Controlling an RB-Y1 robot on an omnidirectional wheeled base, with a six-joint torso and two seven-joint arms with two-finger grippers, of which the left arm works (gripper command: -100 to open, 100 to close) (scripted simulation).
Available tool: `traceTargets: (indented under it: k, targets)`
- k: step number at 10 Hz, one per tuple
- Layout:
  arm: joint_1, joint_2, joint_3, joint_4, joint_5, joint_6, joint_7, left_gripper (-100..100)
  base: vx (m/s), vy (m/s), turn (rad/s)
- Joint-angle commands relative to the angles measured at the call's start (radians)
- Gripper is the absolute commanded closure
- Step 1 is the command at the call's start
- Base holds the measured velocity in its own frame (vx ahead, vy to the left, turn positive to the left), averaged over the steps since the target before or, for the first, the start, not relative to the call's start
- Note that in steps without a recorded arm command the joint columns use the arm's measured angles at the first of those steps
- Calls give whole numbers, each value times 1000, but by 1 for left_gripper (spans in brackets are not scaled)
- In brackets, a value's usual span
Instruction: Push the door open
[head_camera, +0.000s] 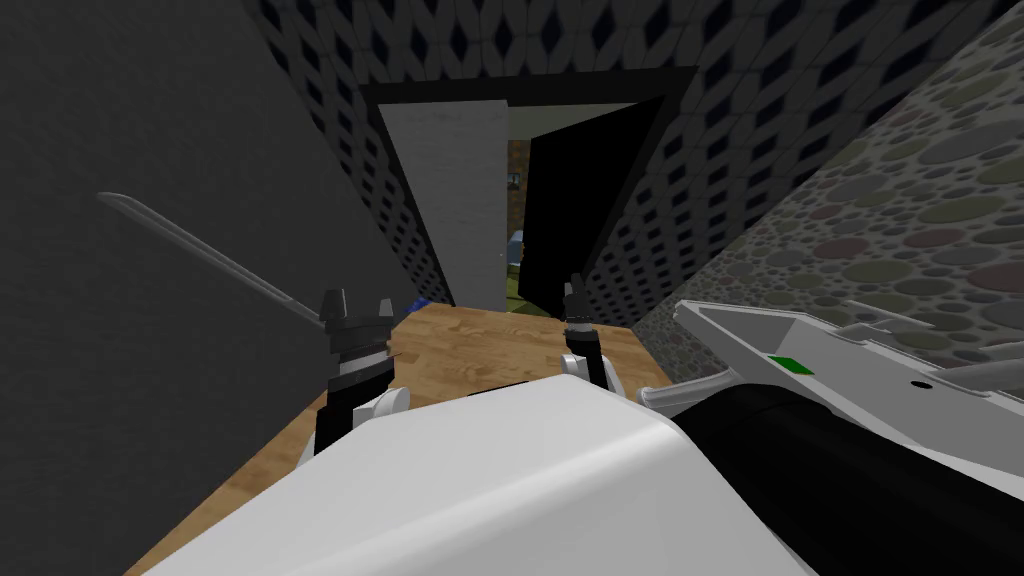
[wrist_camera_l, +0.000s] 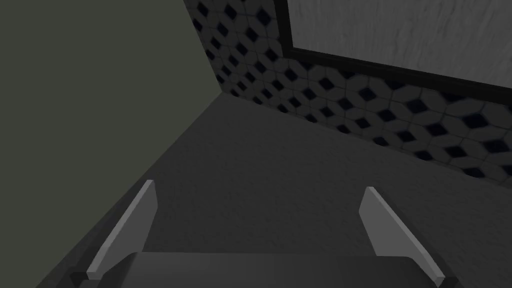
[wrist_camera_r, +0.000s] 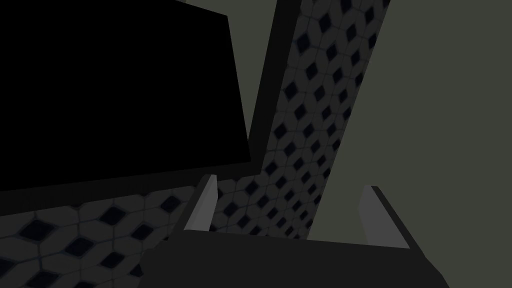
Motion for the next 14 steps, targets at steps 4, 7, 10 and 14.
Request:
traceTargets:
  k: [4,7,10,14]
  targets:
    - [-33,20,-7,84,25,-20,64,-100,83,-5,-76]
    - [-59,31,-11,147,43,-36,111,-100,105,3,-79]
    - [-81,39,-16,204,60,-49,154,-100,87,0,-76]
    - [-114,49,-22,287,85,-70,217,-100,86,3,-81]
